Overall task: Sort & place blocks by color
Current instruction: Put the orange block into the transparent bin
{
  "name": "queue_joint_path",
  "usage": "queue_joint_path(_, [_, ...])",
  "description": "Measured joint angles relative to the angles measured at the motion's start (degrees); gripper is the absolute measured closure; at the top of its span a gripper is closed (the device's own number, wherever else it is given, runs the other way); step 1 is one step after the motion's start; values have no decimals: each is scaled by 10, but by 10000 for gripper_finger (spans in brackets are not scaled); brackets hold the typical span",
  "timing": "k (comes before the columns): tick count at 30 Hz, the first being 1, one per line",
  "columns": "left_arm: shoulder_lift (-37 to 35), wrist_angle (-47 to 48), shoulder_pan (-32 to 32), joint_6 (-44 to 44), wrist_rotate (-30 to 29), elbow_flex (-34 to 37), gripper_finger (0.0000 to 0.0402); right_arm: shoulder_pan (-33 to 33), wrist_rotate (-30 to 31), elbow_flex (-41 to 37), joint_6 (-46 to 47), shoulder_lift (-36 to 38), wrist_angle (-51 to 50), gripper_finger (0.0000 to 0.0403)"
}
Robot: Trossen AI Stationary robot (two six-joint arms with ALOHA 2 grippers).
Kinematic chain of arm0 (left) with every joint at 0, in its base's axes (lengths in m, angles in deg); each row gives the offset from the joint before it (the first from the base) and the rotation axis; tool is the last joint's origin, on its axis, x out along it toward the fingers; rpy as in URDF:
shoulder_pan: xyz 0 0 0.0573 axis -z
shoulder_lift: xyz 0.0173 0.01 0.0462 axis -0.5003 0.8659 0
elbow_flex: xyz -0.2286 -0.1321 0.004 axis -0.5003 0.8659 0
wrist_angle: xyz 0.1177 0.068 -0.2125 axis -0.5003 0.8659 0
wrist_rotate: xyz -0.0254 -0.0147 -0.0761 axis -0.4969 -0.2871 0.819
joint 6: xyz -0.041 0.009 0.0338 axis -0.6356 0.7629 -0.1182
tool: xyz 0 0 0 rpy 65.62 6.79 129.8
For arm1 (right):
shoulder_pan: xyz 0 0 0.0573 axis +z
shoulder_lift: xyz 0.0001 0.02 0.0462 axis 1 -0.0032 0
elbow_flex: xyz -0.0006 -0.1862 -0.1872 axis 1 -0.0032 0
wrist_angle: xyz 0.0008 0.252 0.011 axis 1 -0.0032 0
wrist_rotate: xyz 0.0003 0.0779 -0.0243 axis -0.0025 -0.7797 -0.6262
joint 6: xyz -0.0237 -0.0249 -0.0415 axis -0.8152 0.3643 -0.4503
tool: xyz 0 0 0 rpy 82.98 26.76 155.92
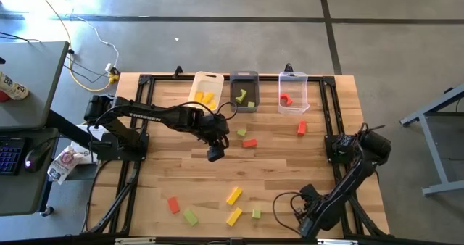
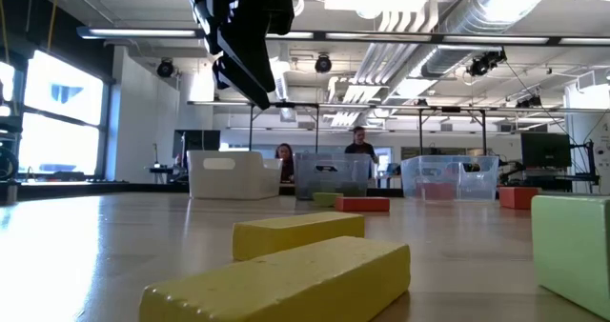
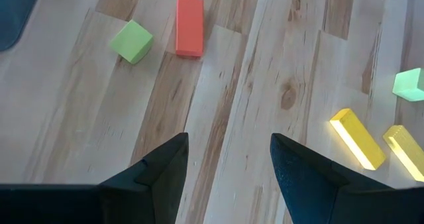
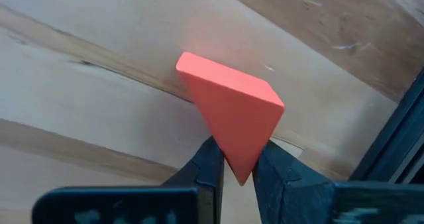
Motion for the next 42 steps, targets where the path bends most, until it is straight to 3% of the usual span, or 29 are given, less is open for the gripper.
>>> queue_joint_path(19, [0,0,-1,48,-18,0,202,-28,64,58,12,-1,-77,362])
queue_joint_path(26, [0,9,-5,89,-17,0,202,-66,83,63,-21,5,-109,362])
queue_joint_path(42, [-7,91,-46,161,-32,0,202,-234,291,64,-131,133,-274,362])
